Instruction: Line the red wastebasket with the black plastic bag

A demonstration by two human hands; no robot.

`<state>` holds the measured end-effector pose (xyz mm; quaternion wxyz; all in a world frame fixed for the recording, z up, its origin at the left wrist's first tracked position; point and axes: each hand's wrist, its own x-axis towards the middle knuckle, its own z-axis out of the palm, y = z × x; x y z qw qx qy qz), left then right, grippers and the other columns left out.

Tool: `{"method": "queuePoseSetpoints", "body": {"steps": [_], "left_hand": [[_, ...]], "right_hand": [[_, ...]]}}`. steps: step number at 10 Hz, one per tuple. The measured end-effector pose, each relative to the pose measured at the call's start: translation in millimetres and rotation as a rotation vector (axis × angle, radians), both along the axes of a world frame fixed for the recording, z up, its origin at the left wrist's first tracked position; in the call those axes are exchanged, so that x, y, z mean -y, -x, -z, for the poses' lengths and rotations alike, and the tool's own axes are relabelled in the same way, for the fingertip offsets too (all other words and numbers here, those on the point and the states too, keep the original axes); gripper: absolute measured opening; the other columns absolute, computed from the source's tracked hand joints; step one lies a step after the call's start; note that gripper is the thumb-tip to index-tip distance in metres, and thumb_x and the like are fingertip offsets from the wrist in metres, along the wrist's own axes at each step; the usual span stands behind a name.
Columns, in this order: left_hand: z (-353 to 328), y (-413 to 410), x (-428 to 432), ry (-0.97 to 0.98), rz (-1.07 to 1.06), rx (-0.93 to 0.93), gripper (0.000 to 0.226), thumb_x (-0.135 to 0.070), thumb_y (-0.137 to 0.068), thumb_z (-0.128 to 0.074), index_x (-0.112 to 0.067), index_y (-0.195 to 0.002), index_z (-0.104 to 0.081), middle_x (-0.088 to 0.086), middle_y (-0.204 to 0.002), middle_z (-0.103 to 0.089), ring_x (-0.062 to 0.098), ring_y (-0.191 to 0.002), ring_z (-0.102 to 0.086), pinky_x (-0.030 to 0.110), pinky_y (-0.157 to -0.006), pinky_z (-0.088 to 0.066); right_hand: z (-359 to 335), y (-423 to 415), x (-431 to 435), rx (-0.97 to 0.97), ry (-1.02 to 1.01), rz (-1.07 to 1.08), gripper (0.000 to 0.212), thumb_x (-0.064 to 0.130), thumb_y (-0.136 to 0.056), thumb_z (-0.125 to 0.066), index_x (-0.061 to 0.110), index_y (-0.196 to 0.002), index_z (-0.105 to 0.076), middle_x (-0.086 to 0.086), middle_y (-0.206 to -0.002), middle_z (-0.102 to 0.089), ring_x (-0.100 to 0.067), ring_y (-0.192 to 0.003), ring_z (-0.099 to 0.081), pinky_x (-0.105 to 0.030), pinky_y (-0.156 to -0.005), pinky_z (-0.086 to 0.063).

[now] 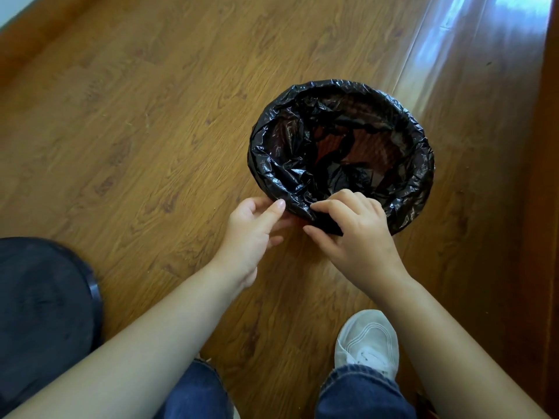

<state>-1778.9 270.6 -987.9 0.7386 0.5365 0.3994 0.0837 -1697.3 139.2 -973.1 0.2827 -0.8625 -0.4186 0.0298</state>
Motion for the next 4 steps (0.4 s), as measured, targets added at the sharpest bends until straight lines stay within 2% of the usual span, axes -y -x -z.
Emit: {"method": "queuePoseSetpoints", "body": {"steps": [1,2,3,4], "left_hand": [[-3.2,7.4,-5.6,-0.383,0.009,-0.083,0.014,-0.022,-0.087,-0.058,-0.02,-0.099,-0.051,-0.005,-0.096,-0.061,0.014,-0.092,-0.061,0.021,-0.07,-0.044],[-16.6,11.1,-12.4,-0.849,0.102,-0.146,0.023,-0.023,-0.086,-0.058,-0.019,-0.106,-0.05,-0.007,-0.101,-0.054,0.009,-0.095,-0.051,0.009,-0.074,-0.037],[-38.2,5.5,-15.0,-1.2,0.228,-0.115,0.032,-0.023,-0.087,-0.055,-0.009,-0.115,-0.052,0.003,-0.111,-0.053,0.016,-0.103,-0.048,0.007,-0.084,-0.026],[-45.1,-3.6,-10.6,-1.435,0.325,-0.102,0.038,-0.024,-0.084,-0.052,-0.003,-0.115,-0.056,0.015,-0.115,-0.059,0.031,-0.11,-0.051,0.035,-0.093,-0.037]], "right_hand": [[-9.2,-1.0,2.4,0.007,0.004,0.033,0.029,0.028,-0.08,-0.059,0.007,-0.1,-0.064,-0.008,-0.091,-0.063,-0.025,-0.086,-0.056,-0.035,-0.085,-0.035],[-19.9,-5.1,3.2,0.038,0.01,0.077,0.03,0.027,-0.082,-0.056,0.006,-0.102,-0.064,-0.009,-0.093,-0.063,-0.026,-0.089,-0.057,-0.036,-0.086,-0.037],[-32.5,-9.5,0.5,0.071,-0.006,0.139,0.03,0.026,-0.083,-0.055,0.005,-0.104,-0.063,-0.01,-0.095,-0.063,-0.027,-0.091,-0.057,-0.038,-0.086,-0.038],[-31.0,-11.3,-1.6,0.139,-0.001,0.178,0.031,0.026,-0.083,-0.055,0.006,-0.106,-0.063,-0.011,-0.099,-0.064,-0.029,-0.094,-0.057,-0.041,-0.087,-0.039]]}}
